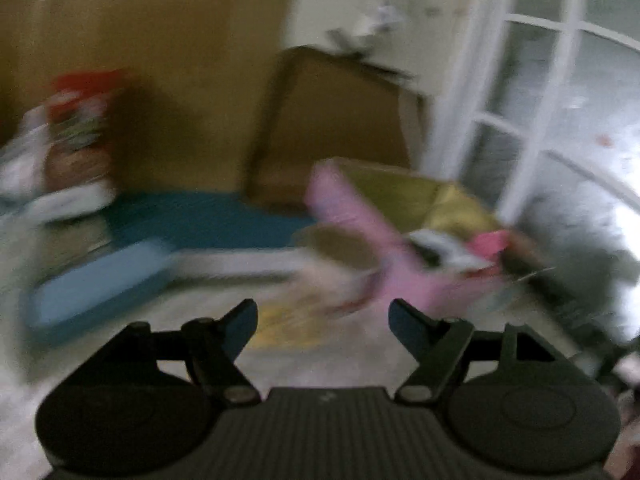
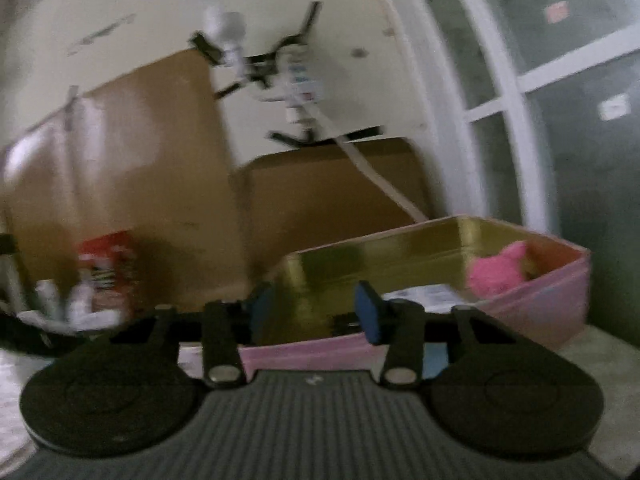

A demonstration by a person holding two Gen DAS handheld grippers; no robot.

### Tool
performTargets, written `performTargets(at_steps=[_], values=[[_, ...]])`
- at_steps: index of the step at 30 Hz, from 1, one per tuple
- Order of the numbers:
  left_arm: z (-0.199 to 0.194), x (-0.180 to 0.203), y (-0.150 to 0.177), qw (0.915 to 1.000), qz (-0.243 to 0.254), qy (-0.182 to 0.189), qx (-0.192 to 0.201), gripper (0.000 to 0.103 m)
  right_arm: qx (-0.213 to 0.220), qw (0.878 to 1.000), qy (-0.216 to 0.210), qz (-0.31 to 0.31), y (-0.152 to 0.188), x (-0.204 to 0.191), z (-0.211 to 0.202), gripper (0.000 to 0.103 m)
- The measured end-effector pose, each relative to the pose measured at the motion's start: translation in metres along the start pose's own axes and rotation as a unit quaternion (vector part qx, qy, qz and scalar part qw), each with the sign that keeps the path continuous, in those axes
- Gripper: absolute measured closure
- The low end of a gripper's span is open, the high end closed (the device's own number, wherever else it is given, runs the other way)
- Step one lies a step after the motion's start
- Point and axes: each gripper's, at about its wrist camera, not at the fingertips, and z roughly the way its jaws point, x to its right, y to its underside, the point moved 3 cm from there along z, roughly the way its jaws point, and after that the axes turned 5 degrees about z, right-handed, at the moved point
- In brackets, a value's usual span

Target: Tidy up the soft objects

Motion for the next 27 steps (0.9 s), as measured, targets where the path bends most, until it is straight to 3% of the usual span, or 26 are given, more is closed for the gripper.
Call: performTargets(at_steps=[3, 7, 13, 15, 20, 24, 27], values=[[-0.020, -0.047, 0.024, 0.9978, -0.033, -0.057, -0.007, 0.029, -0.024, 0.997, -0.068, -0.021, -0.001, -0.040, 0.003, 0.057], [-0.042, -0.106, 0.049, 0.9878, -0.066, -0.141, -0.007, 0.029, -0.080, 0.983, -0.152, -0.060, 0.009, -0.101, 0.024, 0.057], [-0.055, -0.157, 0.075, 0.9778, -0.091, -0.189, 0.000, 0.029, -0.181, 0.959, -0.214, -0.049, 0.022, -0.177, 0.101, 0.056], [-0.057, -0.165, 0.076, 0.9788, -0.115, -0.169, 0.017, 0.027, -0.227, 0.949, -0.219, -0.001, 0.022, -0.197, 0.138, 0.056], [-0.055, -0.166, 0.075, 0.9788, -0.116, -0.168, 0.019, 0.027, -0.301, 0.923, -0.201, 0.133, 0.029, -0.229, 0.220, 0.054], [-0.053, -0.163, 0.077, 0.9778, -0.107, -0.179, 0.015, 0.027, -0.326, 0.916, -0.168, 0.160, 0.045, -0.241, 0.256, 0.054], [-0.052, -0.163, 0.078, 0.9778, -0.105, -0.181, 0.014, 0.027, -0.319, 0.921, -0.157, 0.159, 0.048, -0.244, 0.255, 0.054]])
